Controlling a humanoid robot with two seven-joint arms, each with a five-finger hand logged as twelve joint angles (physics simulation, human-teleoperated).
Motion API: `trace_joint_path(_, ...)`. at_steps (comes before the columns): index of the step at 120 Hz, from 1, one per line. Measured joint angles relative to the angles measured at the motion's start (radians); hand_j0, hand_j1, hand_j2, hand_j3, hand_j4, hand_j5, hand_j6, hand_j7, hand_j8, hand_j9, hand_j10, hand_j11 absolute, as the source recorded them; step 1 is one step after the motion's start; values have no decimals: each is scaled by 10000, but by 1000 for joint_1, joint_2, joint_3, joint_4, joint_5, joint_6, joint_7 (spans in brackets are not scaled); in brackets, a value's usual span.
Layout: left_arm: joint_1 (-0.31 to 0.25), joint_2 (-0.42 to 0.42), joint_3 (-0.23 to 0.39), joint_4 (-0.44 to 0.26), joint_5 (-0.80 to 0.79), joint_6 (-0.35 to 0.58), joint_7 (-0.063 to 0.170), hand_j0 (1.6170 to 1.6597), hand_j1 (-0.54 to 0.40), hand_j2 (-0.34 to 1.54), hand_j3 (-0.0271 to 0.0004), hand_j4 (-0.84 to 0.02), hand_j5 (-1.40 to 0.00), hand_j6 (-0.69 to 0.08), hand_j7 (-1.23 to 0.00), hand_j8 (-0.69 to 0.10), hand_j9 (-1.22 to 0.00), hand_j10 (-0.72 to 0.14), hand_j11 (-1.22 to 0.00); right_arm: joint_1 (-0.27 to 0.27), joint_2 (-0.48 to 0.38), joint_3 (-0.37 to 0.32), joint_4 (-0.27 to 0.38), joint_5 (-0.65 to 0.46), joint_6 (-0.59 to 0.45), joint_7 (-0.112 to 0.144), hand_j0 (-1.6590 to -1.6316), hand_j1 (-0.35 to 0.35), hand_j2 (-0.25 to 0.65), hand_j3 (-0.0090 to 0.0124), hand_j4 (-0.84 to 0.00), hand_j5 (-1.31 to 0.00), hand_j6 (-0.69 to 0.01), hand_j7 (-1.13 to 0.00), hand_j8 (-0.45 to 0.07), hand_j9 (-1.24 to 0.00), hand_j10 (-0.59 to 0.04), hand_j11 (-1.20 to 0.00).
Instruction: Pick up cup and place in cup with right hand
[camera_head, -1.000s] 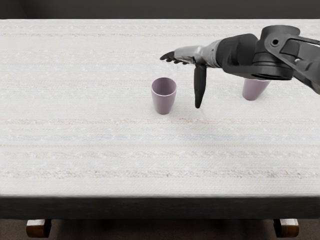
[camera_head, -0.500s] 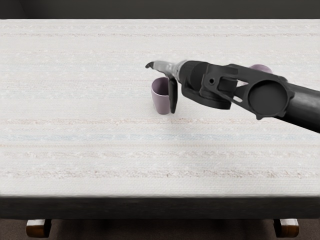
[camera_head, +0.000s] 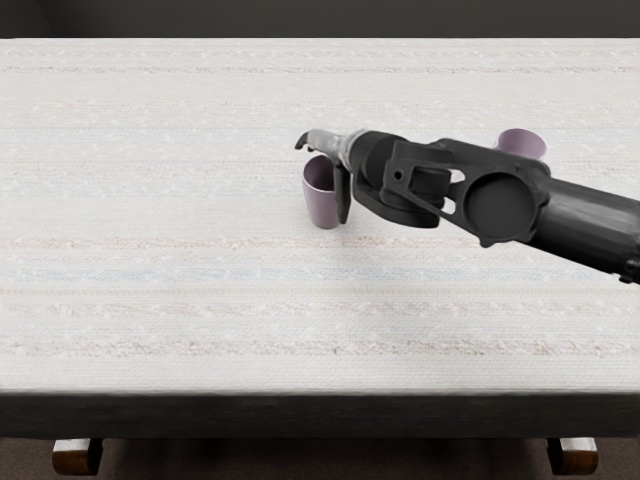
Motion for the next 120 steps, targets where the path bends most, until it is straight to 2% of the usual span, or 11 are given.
trace_joint_path(21, 0, 0, 0, 0, 0, 0, 0, 16581, 3490, 0, 0, -1, 0, -1, 0, -1, 0, 0, 0, -3, 16, -3, -15, -3, 0, 0, -16581, -1333, -348, 0, -1826, -2350, -1838, -2347, -1830, -2349, -1821, -2349)
trace_joint_path(43, 0, 0, 0, 0, 0, 0, 0, 16581, 3490, 0, 0, -1, -1, -1, -1, -1, -1, 0, -1, -6, 17, -2, -18, -6, -1, 0, -16580, -410, -482, 1, -2707, -3291, -2661, -3363, -2129, -3371, -2642, -3368)
trace_joint_path(47, 0, 0, 0, 0, 0, 0, 0, 16581, 3489, 1, -1, 0, -1, -1, -1, 0, -1, 0, -2, -8, 17, -1, -18, -8, -2, 0, -16577, -236, -473, -19, -2996, -3422, -2686, -3584, -2131, -3555, -2894, -3553)
trace_joint_path(53, 0, 0, 0, 0, 0, 0, 0, 16581, 3489, 1, -1, 0, -2, -1, -2, 0, -2, 0, -2, -10, 16, 0, -18, -11, -3, 0, -16572, 28, -468, -13, -3367, -3647, -2744, -3906, -2090, -3832, -3275, -3818)
trace_joint_path(62, 0, 0, 0, 0, 0, 0, 0, 16581, 3488, 2, -1, 0, -3, 0, -2, 0, -3, 0, -3, -12, 12, 2, -17, -14, -5, 0, -16564, 447, -463, -33, -3976, -3983, -3042, -4422, -2497, -4255, -3863, -4242)
trace_joint_path(68, 0, 0, 0, 0, 0, 0, 0, 16581, 3488, 2, -1, 0, -3, 0, -2, 0, -3, 0, -3, -13, 9, 3, -16, -15, -5, 0, -16560, 723, -469, -9, -4349, -4212, -3474, -4755, -2922, -4508, -4149, -4535)
trace_joint_path(81, 0, 0, 0, 0, 0, 0, 0, 16581, 3489, 1, -1, 0, -2, -1, -2, 0, -2, 0, -2, -15, 4, 9, -13, -4, -2, 0, -16563, 1012, -549, 1, -4527, -4950, -2921, -5287, -2555, -5142, -3684, -5190)
trace_joint_path(91, 0, 0, 0, 0, 0, 0, 0, 16581, 3489, 1, -1, 0, -2, -1, -2, 0, -2, 0, -2, -16, -5, 12, -10, 5, -2, 0, -16540, 705, -914, -23, -4721, -5300, -3148, -5617, -2716, -5458, -3703, -5490)
trace_joint_path(94, 0, 0, 0, 0, 0, 0, 0, 16581, 3489, 1, -1, 0, -2, -1, -1, 0, -1, 0, -2, -16, -7, 13, -9, 7, -2, 0, -16532, 508, -1161, -7, -4756, -5391, -3226, -5693, -2769, -5548, -3759, -5579)
trace_joint_path(102, 0, 0, 0, 0, 0, 0, 0, 16581, 3490, 0, -1, -1, -1, -1, -1, -1, -1, 0, -1, -16, -18, 19, -2, 13, 0, 0, -16540, 806, -505, -2, -4722, -5678, -3078, -5854, -2585, -5814, -3591, -5802)
trace_joint_path(120, 0, 0, 0, 0, 0, 0, 0, 16581, 3490, 0, 0, -1, -1, -1, 0, -1, 0, 0, 0, -12, -79, 42, 48, 36, 9, 0, -16535, 1001, -485, -7, -4626, -6098, -2710, -6051, -2193, -6172, -3237, -6068)
